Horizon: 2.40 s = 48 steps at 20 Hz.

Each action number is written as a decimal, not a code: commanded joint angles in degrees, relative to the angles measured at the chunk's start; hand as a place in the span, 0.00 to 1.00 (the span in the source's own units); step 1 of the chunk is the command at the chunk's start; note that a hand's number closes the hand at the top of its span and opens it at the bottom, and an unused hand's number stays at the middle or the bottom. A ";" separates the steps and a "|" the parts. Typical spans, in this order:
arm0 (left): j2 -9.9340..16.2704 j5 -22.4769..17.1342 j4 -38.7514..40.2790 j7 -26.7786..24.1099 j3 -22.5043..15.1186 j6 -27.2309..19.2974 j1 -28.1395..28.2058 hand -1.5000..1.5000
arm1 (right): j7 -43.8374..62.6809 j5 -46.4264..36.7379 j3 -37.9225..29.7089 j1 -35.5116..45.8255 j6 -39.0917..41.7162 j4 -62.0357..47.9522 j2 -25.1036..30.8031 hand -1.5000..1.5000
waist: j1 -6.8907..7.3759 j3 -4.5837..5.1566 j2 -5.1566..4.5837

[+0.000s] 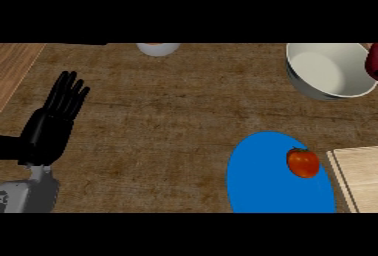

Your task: Pick the pear from the plate and place it in the bowl

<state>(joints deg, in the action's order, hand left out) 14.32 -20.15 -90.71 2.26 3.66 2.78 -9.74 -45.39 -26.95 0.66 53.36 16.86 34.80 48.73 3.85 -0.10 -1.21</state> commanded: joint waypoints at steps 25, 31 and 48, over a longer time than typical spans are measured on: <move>-1.80 1.43 0.17 -0.15 -1.57 -0.22 -2.88 0.50 | -5.45 -4.60 -0.60 14.46 6.79 -29.57 -13.76 0.00 | 2.73 -0.25 -1.68; -2.81 1.89 0.38 -0.56 -2.79 -0.08 -2.92 0.50 | 1.02 6.22 -11.25 17.17 13.83 -34.13 -11.71 0.00 | 2.49 -0.28 -1.94; -2.25 1.10 -0.04 0.05 -1.65 -0.01 -3.49 0.50 | 6.87 10.70 -15.61 12.05 20.97 -33.16 2.89 0.00 | 2.89 -0.87 -3.46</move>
<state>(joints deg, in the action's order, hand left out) 12.60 -19.26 -91.07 2.42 2.44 2.94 -13.47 -35.15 -16.78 -14.45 66.81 31.39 1.43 49.41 6.85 -0.84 -4.29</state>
